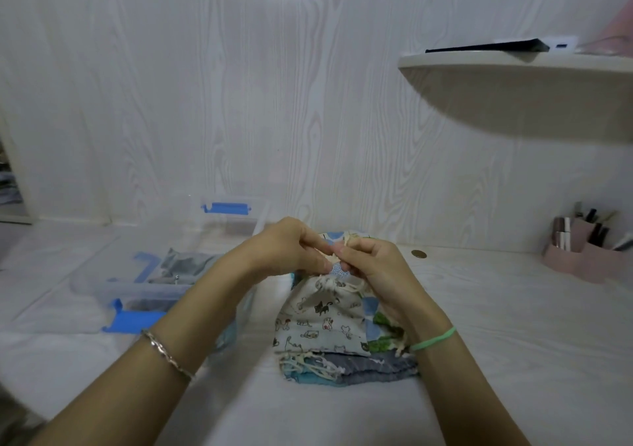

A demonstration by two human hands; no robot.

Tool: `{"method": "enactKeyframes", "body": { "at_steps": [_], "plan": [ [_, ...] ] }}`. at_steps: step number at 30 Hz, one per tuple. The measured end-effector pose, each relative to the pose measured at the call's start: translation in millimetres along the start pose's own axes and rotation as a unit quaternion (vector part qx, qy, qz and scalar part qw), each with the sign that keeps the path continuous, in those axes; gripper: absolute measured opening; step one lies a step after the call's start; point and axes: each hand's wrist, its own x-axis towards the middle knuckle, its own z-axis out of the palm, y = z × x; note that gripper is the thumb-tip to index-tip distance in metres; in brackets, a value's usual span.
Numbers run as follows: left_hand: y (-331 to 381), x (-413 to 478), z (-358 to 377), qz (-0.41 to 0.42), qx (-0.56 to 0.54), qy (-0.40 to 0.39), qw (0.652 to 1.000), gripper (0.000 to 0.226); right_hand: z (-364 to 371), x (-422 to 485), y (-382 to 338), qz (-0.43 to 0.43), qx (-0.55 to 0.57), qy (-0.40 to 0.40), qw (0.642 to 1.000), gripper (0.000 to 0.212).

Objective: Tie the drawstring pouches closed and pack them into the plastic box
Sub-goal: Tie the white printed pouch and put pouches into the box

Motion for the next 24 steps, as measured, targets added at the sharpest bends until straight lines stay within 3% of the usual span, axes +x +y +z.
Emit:
{"method": "enactKeyframes", "body": {
  "at_steps": [4,10,16,20,24],
  "plan": [
    [3.2,-2.2,-3.2,-0.014,0.010,-0.048,0.999,0.013,2.2,-2.5,0.1,0.005,0.015,0.005,1.000,0.024],
    [-4.4,-2.7,1.6,0.002,-0.035,0.011,0.999,0.011,-1.2,-10.5,-7.6,-0.019,0.001,-0.013,1.000,0.032],
    [1.0,-5.1,3.7,0.056,0.047,0.017,0.997,0.011,0.9,-10.2,0.8,-0.144,-0.222,0.015,0.964,0.026],
    [-2.6,-1.7,5.4,0.081,0.047,0.078,0.993,0.010,-4.4,-9.5,-0.7,-0.082,-0.078,-0.007,0.994,0.032],
    [-3.5,0.6,11.5,0.091,0.032,0.107,0.989,0.013,-4.5,-7.0,2.4,-0.038,0.068,-0.040,0.996,0.009]
  ]
}}
